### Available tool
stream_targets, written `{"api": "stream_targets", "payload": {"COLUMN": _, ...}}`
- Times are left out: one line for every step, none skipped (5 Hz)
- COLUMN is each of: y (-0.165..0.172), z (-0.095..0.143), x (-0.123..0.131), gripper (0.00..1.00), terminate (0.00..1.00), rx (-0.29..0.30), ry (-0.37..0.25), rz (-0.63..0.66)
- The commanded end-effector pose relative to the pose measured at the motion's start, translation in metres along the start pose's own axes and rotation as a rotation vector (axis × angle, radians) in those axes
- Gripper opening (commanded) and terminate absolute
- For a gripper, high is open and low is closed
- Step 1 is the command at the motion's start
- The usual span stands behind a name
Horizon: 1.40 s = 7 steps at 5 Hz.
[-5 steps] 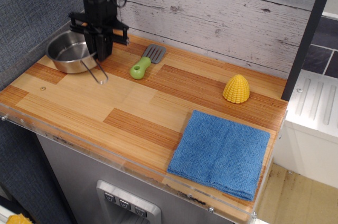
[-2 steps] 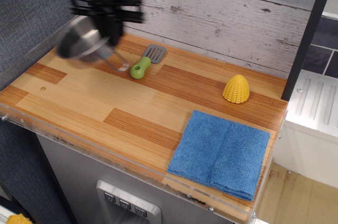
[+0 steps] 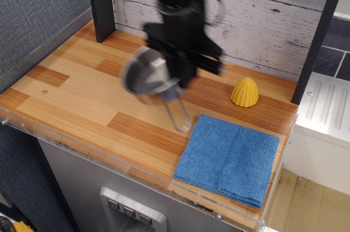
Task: Place the pot on top of the blue towel
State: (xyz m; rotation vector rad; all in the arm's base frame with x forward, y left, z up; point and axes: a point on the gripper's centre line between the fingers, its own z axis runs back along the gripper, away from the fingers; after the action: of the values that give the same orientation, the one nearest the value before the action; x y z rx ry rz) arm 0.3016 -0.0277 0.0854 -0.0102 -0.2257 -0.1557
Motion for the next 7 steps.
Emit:
{"api": "stream_targets", "payload": {"y": -0.079, "z": 0.003, "x": -0.011, "gripper": 0.0, "terminate": 0.0, "rx": 0.036, "ry": -0.05, "rz": -0.176}}
{"api": "stream_targets", "payload": {"y": -0.098, "z": 0.003, "x": -0.016, "gripper": 0.0, "terminate": 0.0, "rx": 0.032, "ry": -0.057, "rz": -0.242}}
{"api": "stream_targets", "payload": {"y": -0.108, "z": -0.003, "x": -0.023, "gripper": 0.0, "terminate": 0.0, "rx": 0.026, "ry": -0.029, "rz": -0.275}}
{"api": "stream_targets", "payload": {"y": -0.101, "z": -0.009, "x": -0.028, "gripper": 0.0, "terminate": 0.0, "rx": 0.036, "ry": -0.001, "rz": -0.268}}
{"api": "stream_targets", "payload": {"y": -0.092, "z": -0.013, "x": -0.035, "gripper": 0.0, "terminate": 0.0, "rx": 0.041, "ry": 0.022, "rz": -0.25}}
{"api": "stream_targets", "payload": {"y": -0.091, "z": -0.014, "x": -0.04, "gripper": 0.0, "terminate": 0.0, "rx": 0.037, "ry": 0.035, "rz": -0.255}}
{"api": "stream_targets", "payload": {"y": -0.093, "z": -0.015, "x": -0.046, "gripper": 0.0, "terminate": 0.0, "rx": 0.035, "ry": 0.04, "rz": -0.265}}
